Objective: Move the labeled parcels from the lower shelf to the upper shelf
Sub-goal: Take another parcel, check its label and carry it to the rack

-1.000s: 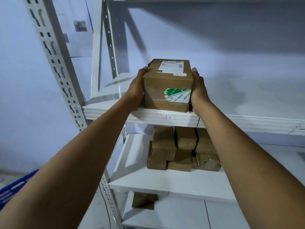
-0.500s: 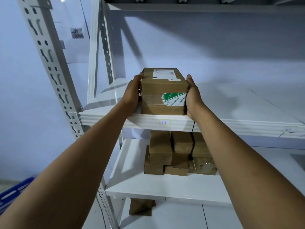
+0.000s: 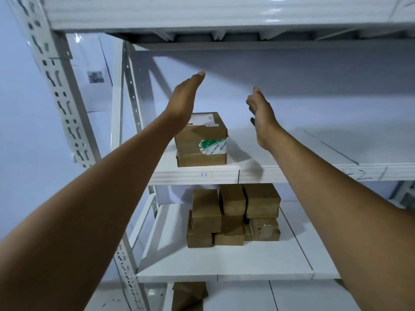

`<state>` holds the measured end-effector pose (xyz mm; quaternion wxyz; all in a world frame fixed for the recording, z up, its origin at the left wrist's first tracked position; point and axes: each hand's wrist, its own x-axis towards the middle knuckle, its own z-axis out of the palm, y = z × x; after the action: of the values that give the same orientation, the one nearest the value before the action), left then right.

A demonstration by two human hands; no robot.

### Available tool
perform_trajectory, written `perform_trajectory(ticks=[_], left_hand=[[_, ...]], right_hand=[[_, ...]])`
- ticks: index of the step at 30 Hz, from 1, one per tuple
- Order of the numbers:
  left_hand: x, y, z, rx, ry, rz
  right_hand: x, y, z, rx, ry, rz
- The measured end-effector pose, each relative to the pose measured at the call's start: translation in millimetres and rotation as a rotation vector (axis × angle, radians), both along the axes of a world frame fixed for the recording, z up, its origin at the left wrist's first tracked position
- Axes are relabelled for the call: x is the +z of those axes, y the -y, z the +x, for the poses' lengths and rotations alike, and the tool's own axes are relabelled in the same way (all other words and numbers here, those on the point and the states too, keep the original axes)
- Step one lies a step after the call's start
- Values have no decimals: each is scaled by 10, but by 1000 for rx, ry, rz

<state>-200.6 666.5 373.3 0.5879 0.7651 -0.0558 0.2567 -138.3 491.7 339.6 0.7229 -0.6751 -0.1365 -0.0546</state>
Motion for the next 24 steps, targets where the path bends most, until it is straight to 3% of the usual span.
perform_trajectory(ticks=[7, 17, 24], left_hand=[[64, 598, -7, -181, -52, 10], [-347, 1926, 76, -532, -132, -211], [-766, 2701, 17, -723, -248, -92]], right_hand=[[107, 674, -150, -83, 13, 48], [-328, 2003, -538, -301, -81, 196], [-682, 2803, -928, -460, -119, 189]])
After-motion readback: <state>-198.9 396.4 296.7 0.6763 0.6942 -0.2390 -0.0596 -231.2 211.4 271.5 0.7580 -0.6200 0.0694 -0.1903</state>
